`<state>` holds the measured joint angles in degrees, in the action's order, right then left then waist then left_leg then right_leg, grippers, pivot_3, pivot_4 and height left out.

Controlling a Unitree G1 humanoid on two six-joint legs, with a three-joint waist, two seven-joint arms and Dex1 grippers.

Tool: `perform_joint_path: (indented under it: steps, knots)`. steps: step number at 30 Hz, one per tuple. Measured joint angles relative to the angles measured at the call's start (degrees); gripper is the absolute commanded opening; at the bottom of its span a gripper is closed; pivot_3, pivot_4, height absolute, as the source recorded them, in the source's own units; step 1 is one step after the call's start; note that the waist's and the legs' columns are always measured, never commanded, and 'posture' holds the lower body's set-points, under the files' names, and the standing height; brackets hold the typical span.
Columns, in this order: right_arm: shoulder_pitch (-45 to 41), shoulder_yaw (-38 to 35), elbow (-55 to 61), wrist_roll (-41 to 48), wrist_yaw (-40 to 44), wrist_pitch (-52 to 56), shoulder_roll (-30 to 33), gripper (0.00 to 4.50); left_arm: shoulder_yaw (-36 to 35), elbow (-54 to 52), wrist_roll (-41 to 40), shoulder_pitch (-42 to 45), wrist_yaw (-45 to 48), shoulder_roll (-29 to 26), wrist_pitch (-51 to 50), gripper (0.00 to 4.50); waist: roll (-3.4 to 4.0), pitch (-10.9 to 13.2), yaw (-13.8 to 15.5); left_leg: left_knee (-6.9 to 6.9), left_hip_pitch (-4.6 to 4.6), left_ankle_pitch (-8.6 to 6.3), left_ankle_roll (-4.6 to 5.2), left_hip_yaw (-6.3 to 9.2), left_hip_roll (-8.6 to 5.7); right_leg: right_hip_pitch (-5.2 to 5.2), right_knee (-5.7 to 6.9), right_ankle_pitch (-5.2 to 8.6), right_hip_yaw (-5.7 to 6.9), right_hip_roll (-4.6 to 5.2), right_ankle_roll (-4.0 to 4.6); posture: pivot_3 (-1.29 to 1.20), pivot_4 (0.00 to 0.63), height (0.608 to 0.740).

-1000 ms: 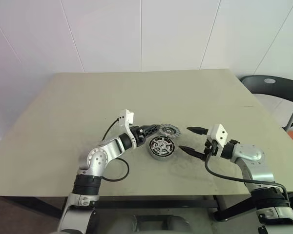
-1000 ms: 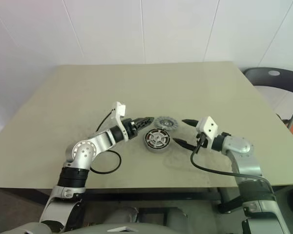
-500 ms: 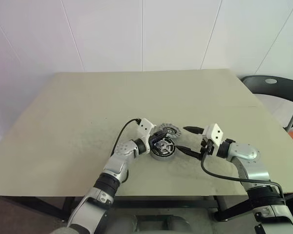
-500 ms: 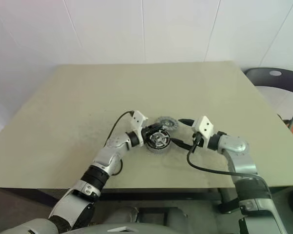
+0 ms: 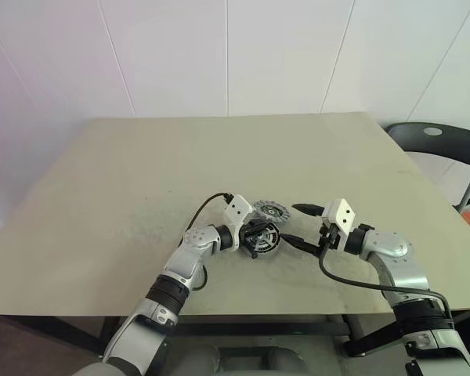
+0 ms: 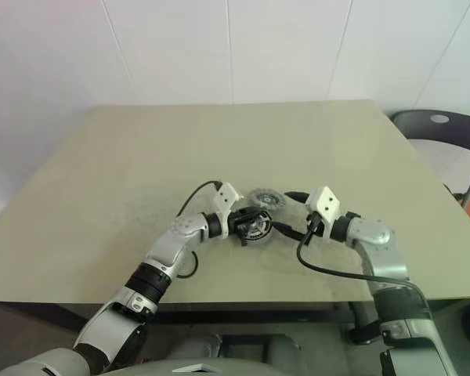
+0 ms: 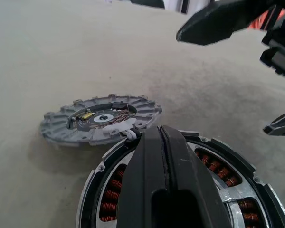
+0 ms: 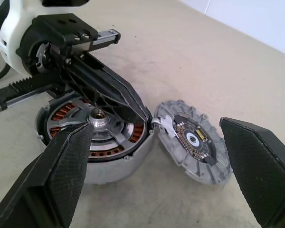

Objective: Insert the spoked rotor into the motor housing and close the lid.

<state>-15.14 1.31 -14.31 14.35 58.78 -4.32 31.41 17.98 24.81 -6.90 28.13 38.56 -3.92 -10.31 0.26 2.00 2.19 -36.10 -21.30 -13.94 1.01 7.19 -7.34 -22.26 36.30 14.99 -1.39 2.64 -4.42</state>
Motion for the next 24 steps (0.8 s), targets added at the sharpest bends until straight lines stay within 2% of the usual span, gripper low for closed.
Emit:
perform_joint_path:
  steps: [7, 14, 21, 24]
  knots:
    - [-0.02, 0.11, -1.58, -0.57, -0.59, -0.96, -0.91, 4.50, 0.81, -0.17, 3.13, -0.14, -2.45, -0.11, 3.83, 0.03, 0.01, -0.05, 0.06, -0.03, 0.05, 0.00, -0.02, 0.00, 0.08, 0.01, 0.09, 0.00, 0.02, -0.07, 0.01, 0.00, 0.000, 0.740]
    - [-1.96, 0.08, -2.08, 0.75, -0.06, -0.37, -1.84, 4.50, -5.75, 0.67, -0.93, -1.05, -2.85, 2.33, 11.05, 0.03, -0.01, -0.01, 0.14, 0.01, -0.16, 0.02, 0.02, -0.02, 0.07, -0.23, 0.07, -0.03, 0.01, -0.06, -0.01, 0.00, 0.000, 0.740]
    - [-6.70, 3.15, 0.96, 1.61, 3.98, 4.48, -2.40, 4.50, -9.77, -3.82, -3.88, -1.97, -0.75, -0.04, 13.97, 0.03, 0.00, -0.01, 0.16, -0.01, -0.18, 0.02, 0.02, -0.02, 0.07, -0.25, 0.07, -0.03, 0.01, -0.06, -0.01, 0.00, 0.000, 0.740]
    - [-9.34, 7.27, 3.19, -1.34, 7.52, 4.67, 0.48, 4.50, -10.48, -5.49, -3.76, -3.19, -0.42, -2.63, 16.11, 0.03, 0.00, -0.01, 0.16, 0.00, -0.17, 0.01, 0.01, -0.03, 0.06, -0.24, 0.06, -0.03, 0.01, -0.05, -0.01, 0.00, 0.000, 0.740]
